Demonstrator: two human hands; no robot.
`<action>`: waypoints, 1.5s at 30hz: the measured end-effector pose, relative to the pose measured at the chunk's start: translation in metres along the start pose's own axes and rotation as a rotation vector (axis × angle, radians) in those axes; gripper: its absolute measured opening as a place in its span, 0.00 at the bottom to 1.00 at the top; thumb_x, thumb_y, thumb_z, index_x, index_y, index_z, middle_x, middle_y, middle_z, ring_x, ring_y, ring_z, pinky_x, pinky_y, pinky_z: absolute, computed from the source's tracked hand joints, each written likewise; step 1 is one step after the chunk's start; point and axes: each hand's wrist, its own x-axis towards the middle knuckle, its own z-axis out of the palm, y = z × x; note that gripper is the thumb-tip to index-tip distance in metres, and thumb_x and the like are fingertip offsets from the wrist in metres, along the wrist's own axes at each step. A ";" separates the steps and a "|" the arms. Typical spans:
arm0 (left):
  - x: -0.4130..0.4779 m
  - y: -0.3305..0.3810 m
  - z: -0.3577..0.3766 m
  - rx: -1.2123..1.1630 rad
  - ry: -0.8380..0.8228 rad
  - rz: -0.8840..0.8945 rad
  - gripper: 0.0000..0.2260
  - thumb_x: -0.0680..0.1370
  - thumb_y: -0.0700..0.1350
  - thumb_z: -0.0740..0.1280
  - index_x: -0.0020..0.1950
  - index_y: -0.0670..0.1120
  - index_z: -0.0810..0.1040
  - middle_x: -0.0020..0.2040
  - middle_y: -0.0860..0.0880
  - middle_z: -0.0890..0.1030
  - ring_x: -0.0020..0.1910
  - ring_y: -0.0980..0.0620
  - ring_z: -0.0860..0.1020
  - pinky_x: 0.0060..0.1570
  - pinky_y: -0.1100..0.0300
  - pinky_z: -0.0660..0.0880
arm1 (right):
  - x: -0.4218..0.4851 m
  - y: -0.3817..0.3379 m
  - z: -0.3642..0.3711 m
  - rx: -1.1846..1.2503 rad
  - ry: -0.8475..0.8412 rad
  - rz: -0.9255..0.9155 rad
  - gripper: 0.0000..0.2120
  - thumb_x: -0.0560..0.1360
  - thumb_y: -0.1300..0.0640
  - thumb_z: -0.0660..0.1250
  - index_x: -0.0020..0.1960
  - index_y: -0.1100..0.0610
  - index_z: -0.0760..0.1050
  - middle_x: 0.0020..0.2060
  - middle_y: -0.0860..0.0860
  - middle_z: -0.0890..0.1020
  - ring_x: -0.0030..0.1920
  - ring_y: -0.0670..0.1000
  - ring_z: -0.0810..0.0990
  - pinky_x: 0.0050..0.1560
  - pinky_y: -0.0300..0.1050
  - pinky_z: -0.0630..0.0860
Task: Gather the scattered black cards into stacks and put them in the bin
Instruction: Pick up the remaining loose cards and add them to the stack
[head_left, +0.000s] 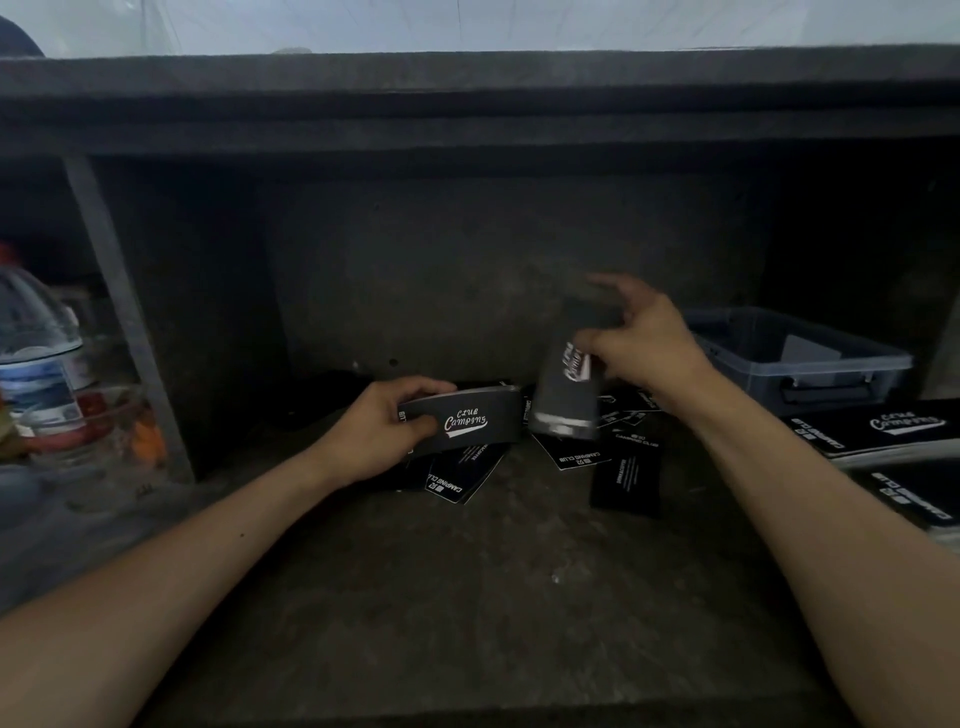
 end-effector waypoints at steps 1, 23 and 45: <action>0.000 0.000 0.001 -0.001 0.004 -0.011 0.21 0.76 0.28 0.66 0.55 0.54 0.81 0.51 0.55 0.84 0.46 0.67 0.80 0.50 0.71 0.75 | -0.004 -0.002 0.007 0.195 -0.038 0.077 0.24 0.70 0.67 0.70 0.62 0.49 0.75 0.50 0.52 0.82 0.48 0.52 0.83 0.45 0.53 0.83; 0.007 -0.007 -0.005 -0.021 0.167 -0.099 0.26 0.76 0.28 0.61 0.52 0.60 0.80 0.50 0.57 0.84 0.43 0.68 0.81 0.43 0.74 0.76 | 0.000 0.062 0.038 -0.931 -0.551 -0.002 0.25 0.81 0.42 0.56 0.77 0.43 0.59 0.78 0.49 0.55 0.78 0.56 0.51 0.75 0.59 0.52; 0.003 0.001 -0.001 -0.159 0.126 -0.234 0.20 0.78 0.29 0.60 0.62 0.47 0.81 0.56 0.47 0.84 0.51 0.53 0.81 0.49 0.63 0.79 | -0.006 0.028 0.026 -0.666 -0.538 0.140 0.23 0.64 0.50 0.80 0.57 0.53 0.80 0.47 0.48 0.82 0.47 0.46 0.79 0.45 0.37 0.75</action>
